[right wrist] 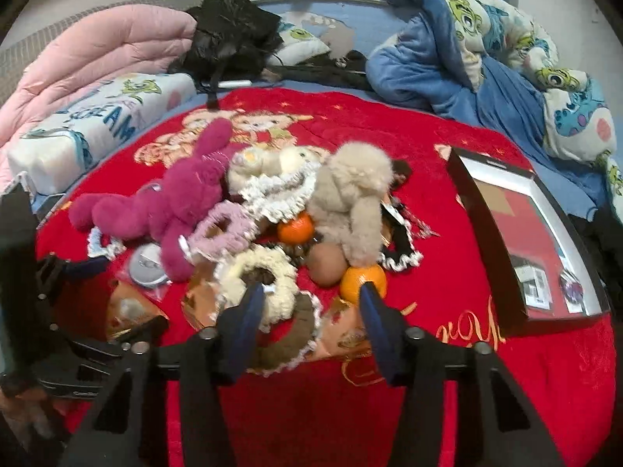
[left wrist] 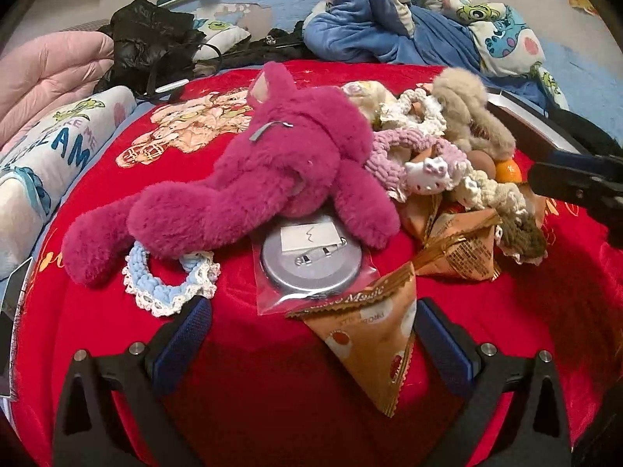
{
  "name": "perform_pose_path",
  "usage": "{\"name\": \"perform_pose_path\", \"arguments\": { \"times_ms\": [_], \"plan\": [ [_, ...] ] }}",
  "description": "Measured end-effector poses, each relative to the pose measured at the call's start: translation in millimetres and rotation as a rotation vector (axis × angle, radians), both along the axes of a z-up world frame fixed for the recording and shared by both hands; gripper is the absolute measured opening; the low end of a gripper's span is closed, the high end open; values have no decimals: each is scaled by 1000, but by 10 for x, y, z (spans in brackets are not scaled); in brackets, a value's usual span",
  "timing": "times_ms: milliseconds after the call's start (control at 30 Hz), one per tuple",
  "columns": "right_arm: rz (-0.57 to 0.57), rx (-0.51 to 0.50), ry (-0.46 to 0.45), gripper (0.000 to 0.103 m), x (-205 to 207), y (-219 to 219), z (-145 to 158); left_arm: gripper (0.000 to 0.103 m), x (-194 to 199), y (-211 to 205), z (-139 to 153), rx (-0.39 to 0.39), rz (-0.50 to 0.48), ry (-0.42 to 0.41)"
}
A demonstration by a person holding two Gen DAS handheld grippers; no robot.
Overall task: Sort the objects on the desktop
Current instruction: 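Close left tool on the brown snack packet while right tool grasps another brown snack packet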
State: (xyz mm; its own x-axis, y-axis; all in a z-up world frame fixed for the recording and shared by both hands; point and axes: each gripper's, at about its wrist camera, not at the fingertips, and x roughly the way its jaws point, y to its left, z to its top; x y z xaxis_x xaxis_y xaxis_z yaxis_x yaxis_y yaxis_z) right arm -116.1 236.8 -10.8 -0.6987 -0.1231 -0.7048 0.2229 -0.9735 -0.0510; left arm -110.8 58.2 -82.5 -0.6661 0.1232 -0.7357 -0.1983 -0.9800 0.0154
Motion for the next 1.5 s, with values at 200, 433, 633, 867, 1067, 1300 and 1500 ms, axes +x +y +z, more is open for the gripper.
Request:
{"name": "perform_pose_path", "arguments": {
  "times_ms": [200,433,633,867,1067,1300,1500],
  "plan": [
    [-80,-16,-85,46,-112,206,-145,103,-1,-46,13,35,-6,-9],
    [-116,-18,-180,47,-197,270,-354,95,11,-52,25,43,-6,-4],
    [-134,-32,-183,42,-192,306,-352,79,50,-34,40,23,-9,11],
    [-143,-22,-171,40,-185,282,-338,65,89,-45,53,20,-11,21],
    [-136,-43,-155,40,-144,285,-294,57,110,-75,68,35,-9,22],
    [-135,-54,-152,40,-141,289,-277,56,137,-95,85,41,-13,23],
    [-131,-62,-143,40,-130,283,-258,56,154,-95,99,40,-12,25]
  ]
}}
